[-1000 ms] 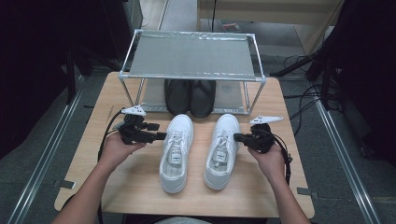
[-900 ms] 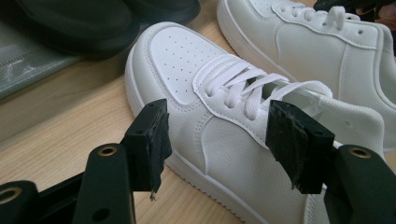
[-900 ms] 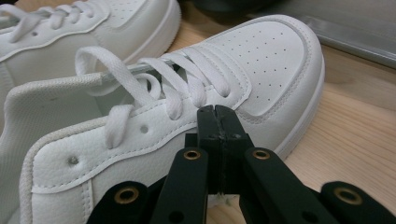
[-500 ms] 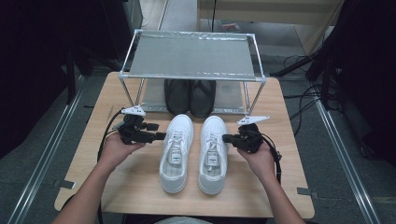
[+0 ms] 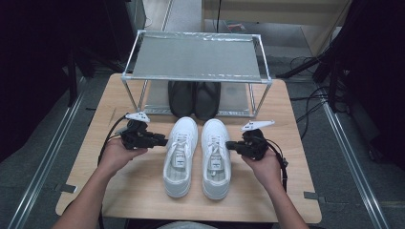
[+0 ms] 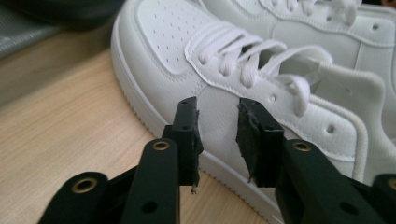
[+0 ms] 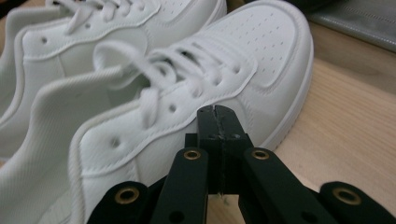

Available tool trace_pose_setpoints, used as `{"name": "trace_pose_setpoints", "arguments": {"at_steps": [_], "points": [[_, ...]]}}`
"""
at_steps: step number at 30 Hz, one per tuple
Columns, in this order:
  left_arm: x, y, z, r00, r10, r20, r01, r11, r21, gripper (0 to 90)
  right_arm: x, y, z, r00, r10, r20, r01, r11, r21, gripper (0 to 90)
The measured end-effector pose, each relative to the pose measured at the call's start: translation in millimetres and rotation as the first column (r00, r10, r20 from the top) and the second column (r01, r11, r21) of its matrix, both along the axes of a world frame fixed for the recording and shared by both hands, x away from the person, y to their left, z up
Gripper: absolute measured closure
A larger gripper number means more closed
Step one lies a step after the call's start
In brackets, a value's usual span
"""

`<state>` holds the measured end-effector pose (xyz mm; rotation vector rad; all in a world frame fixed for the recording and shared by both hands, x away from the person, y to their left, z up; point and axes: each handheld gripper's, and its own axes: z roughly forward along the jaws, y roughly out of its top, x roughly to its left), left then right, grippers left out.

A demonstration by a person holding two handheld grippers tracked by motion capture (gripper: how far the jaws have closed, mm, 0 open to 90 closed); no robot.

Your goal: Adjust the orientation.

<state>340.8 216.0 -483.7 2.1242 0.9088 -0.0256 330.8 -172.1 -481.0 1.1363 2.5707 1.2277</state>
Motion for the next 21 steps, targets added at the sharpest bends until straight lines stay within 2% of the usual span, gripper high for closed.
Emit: {"name": "trace_pose_setpoints", "arguments": {"at_steps": [2, 7, 11, 15, 18, 21], "points": [[-1.3, -0.1, -0.5, 1.0, -0.005, -0.001, 0.005, 1.0, 0.007, 74.3, -8.6, -1.0, 1.4, 1.0, 0.008, 0.005, -0.008, 1.0, -0.016, 90.0], [-3.9, -2.0, 0.5, 1.0, 0.005, -0.003, -0.005, 0.9999, 0.009, 78.0, -22.1, -6.6, 4.9, 0.9997, 0.021, -0.008, -0.021, 1.0, -0.02, 90.0], [-5.6, -10.9, -0.9, 0.9997, -0.021, -0.01, 0.021, 0.9991, 0.037, 86.4, -21.0, -5.6, 3.7, 0.9993, 0.032, -0.019, -0.032, 0.999, -0.022, 90.0], [-6.0, -17.4, -7.4, 0.9981, -0.049, -0.037, 0.052, 0.9959, 0.074, 87.9, -18.1, -4.4, 1.7, 0.999, 0.037, -0.024, -0.037, 0.999, -0.023, 90.0], [-6.8, -19.6, -9.6, 0.998, -0.044, -0.046, 0.047, 0.9973, 0.056, 88.7, -17.5, -3.9, 1.3, 0.999, 0.037, -0.025, -0.038, 0.999, -0.023, 90.0], [-7.8, -22.3, -10.4, 0.9971, -0.062, -0.045, 0.064, 0.9966, 0.052, 88.7, -16.2, -3.3, 1.1, 0.999, 0.038, -0.026, -0.038, 0.999, -0.027, 90.0]]}}
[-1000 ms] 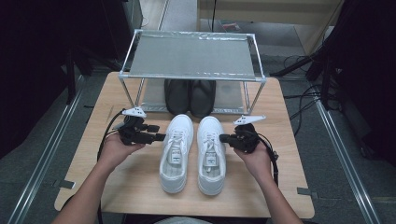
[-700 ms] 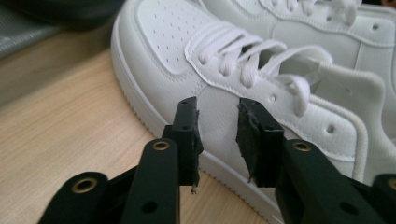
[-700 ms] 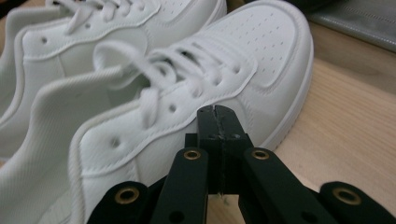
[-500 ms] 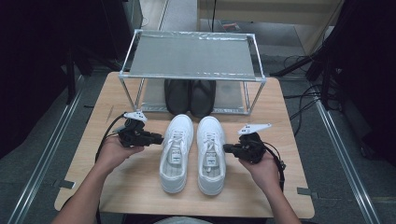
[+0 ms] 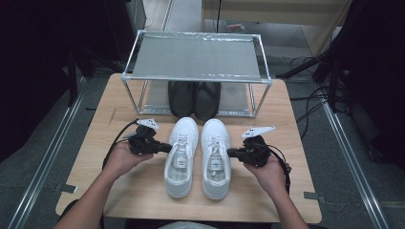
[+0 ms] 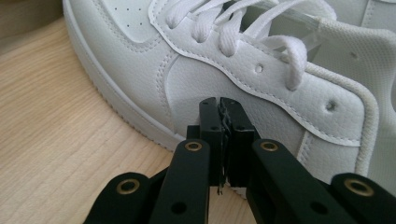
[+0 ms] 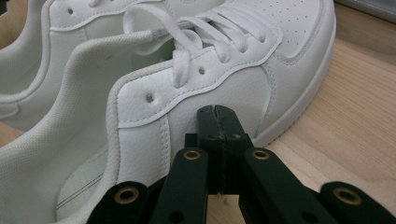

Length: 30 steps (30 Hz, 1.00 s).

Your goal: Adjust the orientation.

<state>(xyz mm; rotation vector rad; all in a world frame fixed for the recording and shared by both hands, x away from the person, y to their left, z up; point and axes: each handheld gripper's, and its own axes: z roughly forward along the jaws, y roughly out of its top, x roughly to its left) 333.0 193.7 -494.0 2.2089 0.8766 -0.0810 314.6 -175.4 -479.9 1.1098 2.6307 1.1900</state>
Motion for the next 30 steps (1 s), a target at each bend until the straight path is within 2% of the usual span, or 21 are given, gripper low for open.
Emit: {"name": "trace_pose_setpoints", "arguments": {"at_steps": [4, 8, 11, 14, 18, 19, 22, 30], "points": [[-2.9, -7.8, -0.7, 0.9995, -0.029, 0.009, 0.029, 0.9996, 0.002, 88.4, 2.9, -0.1, -1.0, 1.0, -0.001, -0.007, 0.001, 1.0, 0.009, 90.0], [-5.4, -18.3, -2.6, 0.9976, -0.066, -0.021, 0.066, 0.9978, -0.009, 88.5, 4.3, 0.4, -1.5, 1.0, 0.003, -0.004, -0.003, 1.0, 0.009, 90.0], [-9.0, -22.2, -1.6, 0.9979, -0.065, 0.0, 0.065, 0.9978, 0.011, 89.1, 5.0, 0.1, -1.9, 1.0, -0.001, -0.002, 0.001, 1.0, 0.01, 90.0], [-10.0, -23.2, -1.6, 0.9984, -0.056, 0.001, 0.056, 0.9984, 0.011, 89.7, 5.9, -0.3, -2.8, 0.9999, 0.002, -0.013, -0.002, 1.0, 0.02, 90.0], [-8.4, -23.8, -3.5, 0.9975, -0.067, -0.024, 0.067, 0.9977, -0.009, 89.9, 6.9, -0.6, -2.8, 1.0, -0.002, -0.008, 0.002, 1.0, 0.017, 90.0], [-8.8, -25.1, -4.0, 0.9974, -0.066, -0.028, 0.066, 0.9977, -0.017, 89.9, 7.3, -1.0, -2.8, 0.9999, -0.007, -0.008, 0.007, 1.0, 0.019, 90.0], [-10.7, -29.8, -3.7, 0.9965, -0.083, -0.013, 0.082, 0.9966, -0.007, 90.0, 9.2, -3.5, -2.7, 0.9996, -0.022, -0.015, 0.022, 1.0, 0.019, 90.0], [-16.9, -46.1, -5.4, 0.9918, -0.125, -0.024, 0.124, 0.9917, -0.031, 90.0, 16.6, -15.3, -3.4, 0.9975, -0.069, -0.011, 0.07, 0.997, 0.032, 90.0]]}}
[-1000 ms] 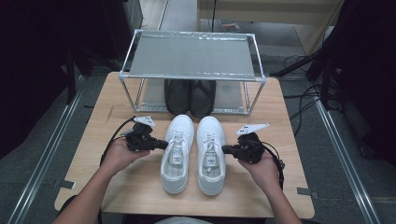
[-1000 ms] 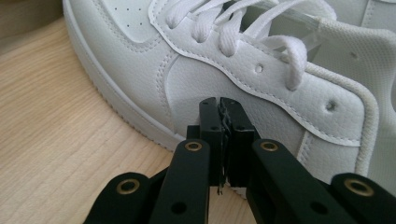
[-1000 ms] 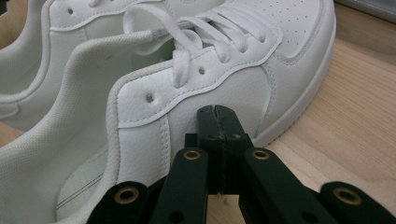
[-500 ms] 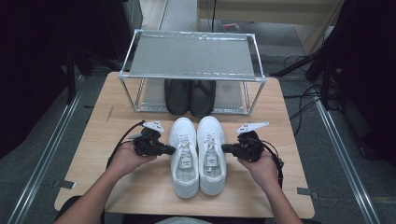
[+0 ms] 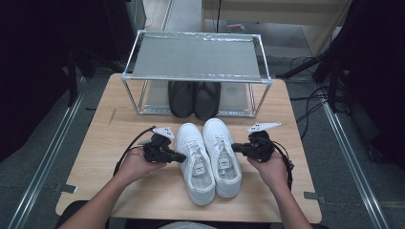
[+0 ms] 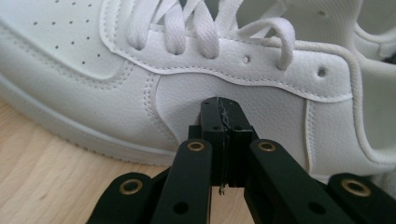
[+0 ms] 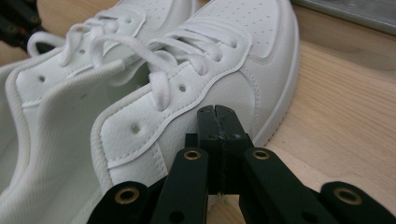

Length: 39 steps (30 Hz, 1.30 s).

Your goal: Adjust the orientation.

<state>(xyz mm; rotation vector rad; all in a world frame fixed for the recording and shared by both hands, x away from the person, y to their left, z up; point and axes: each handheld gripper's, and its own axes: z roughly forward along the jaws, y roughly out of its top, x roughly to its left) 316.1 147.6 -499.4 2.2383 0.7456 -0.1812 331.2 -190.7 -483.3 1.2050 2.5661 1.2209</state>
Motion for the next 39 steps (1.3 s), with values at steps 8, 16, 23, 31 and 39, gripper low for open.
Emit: {"name": "trace_pose_setpoints", "arguments": {"at_steps": [8, 16, 23, 31, 39], "points": [[-5.1, -12.9, 0.1, 0.9982, -0.055, 0.023, 0.055, 0.9984, -0.01, 89.5, 7.9, -10.0, -1.7, 0.9983, -0.057, 0.013, 0.056, 0.998, 0.017, 90.0], [-3.7, 1.7, 10.2, 0.9986, -0.038, 0.037, 0.04, 0.9979, -0.051, 77.3, 9.2, -14.1, 1.1, 0.9955, -0.085, 0.043, 0.083, 0.996, 0.032, 85.3], [-0.5, 17.3, 18.1, 0.9991, 0.003, 0.041, -0.001, 0.998, -0.063, 63.3, -2.4, -14.4, 14.1, 0.9916, -0.089, 0.095, 0.08, 0.993, 0.086, 76.7], [-1.5, 22.5, 22.3, 0.9972, 0.015, 0.073, -0.01, 0.9976, -0.069, 54.8, -8.0, -12.1, 20.8, 0.9902, -0.083, 0.112, 0.071, 0.992, 0.109, 74.9], [-0.4, 30.0, 25.5, 0.9947, 0.044, 0.093, -0.036, 0.9954, -0.089, 50.0, -16.3, -6.6, 24.1, 0.9909, -0.065, 0.118, 0.05, 0.992, 0.118, 73.8]]}}
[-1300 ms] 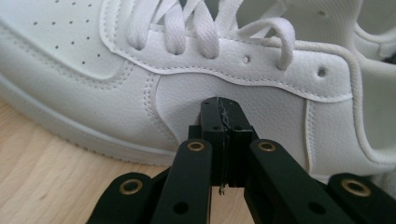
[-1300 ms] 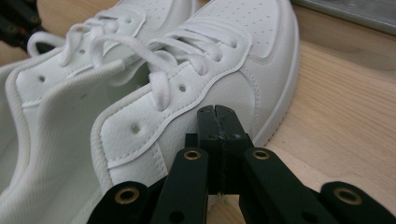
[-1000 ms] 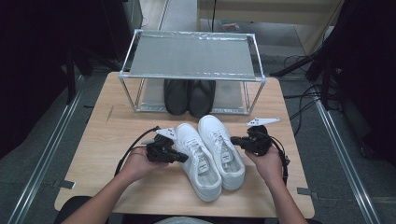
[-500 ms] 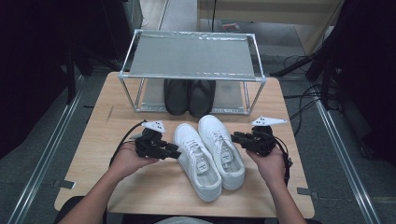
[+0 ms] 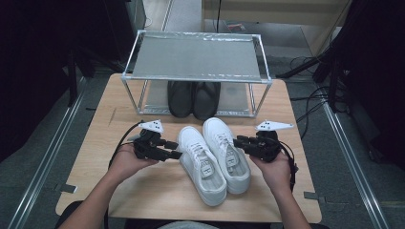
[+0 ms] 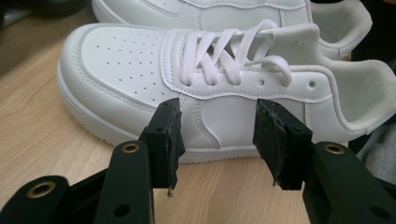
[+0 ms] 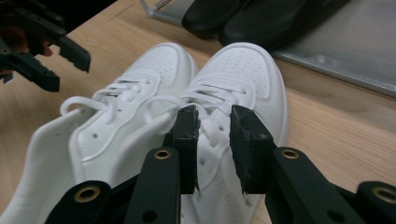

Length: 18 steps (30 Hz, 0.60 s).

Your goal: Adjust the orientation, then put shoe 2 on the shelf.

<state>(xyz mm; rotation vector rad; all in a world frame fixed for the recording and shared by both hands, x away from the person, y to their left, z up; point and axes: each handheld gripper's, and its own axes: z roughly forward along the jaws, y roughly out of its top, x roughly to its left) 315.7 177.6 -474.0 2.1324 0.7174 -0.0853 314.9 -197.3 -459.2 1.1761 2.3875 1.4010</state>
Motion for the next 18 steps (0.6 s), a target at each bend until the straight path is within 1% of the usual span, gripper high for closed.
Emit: {"name": "trace_pose_setpoints", "arguments": {"at_steps": [2, 5, 6, 8, 11, 12, 13, 14, 16, 17, 18], "points": [[-1.5, 2.2, 1.4, 1.0, 0.001, -0.002, -0.001, 1.0, -0.007, 48.2, -3.8, 1.7, 2.2, 1.0, 0.006, 0.007, -0.006, 1.0, 0.002, 73.3], [-4.9, 5.5, 2.9, 0.9998, 0.005, 0.017, -0.005, 0.9998, -0.02, 45.5, -9.6, 4.4, 4.1, 0.9999, 0.013, 0.007, -0.013, 1.0, 0.012, 72.4], [-5.5, 6.8, 3.6, 0.9998, 0.007, 0.018, -0.007, 0.9998, -0.019, 44.8, -12.4, 5.6, 4.3, 1.0, 0.01, 0.0, -0.01, 1.0, 0.019, 72.4], [-6.2, 8.6, 3.7, 0.9998, 0.016, 0.014, -0.016, 0.9996, -0.023, 43.8, -17.5, 7.2, 4.7, 0.9999, 0.012, 0.006, -0.013, 1.0, 0.019, 72.3], [-6.1, 12.6, 4.2, 0.9995, 0.026, 0.019, -0.025, 0.9994, -0.023, 43.3, -25.3, 10.9, 5.9, 0.9997, 0.016, 0.017, -0.017, 1.0, 0.025, 72.3], [-6.1, 14.2, 4.8, 0.9994, 0.029, 0.016, -0.029, 0.9992, -0.029, 43.2, -27.4, 12.1, 6.2, 0.9998, 0.013, 0.013, -0.014, 1.0, 0.027, 72.2], [-6.1, 15.3, 5.1, 0.9993, 0.031, 0.018, -0.031, 0.9991, -0.029, 42.9, -30.1, 14.0, 5.9, 0.9996, 0.02, 0.018, -0.02, 0.999, 0.029, 71.0], [-6.3, 16.8, 5.4, 0.999, 0.038, 0.024, -0.037, 0.9989, -0.029, 42.8, -32.0, 15.4, 5.7, 0.9997, 0.019, 0.016, -0.02, 0.999, 0.029, 70.5], [-6.8, 19.2, 6.0, 0.9988, 0.043, 0.024, -0.042, 0.9986, -0.031, 42.7, -36.7, 18.7, 4.6, 0.9997, 0.02, 0.016, -0.021, 0.999, 0.026, 68.2], [-6.8, 20.1, 6.3, 0.9986, 0.046, 0.025, -0.046, 0.9986, -0.027, 42.4, -39.5, 20.8, 3.8, 0.9997, 0.021, 0.016, -0.021, 0.999, 0.025, 67.7], [-6.4, 21.2, 6.4, 0.9984, 0.049, 0.028, -0.048, 0.9983, -0.032, 42.4, -40.6, 22.1, 3.3, 0.9996, 0.023, 0.017, -0.023, 1.0, 0.019, 67.9]]}}
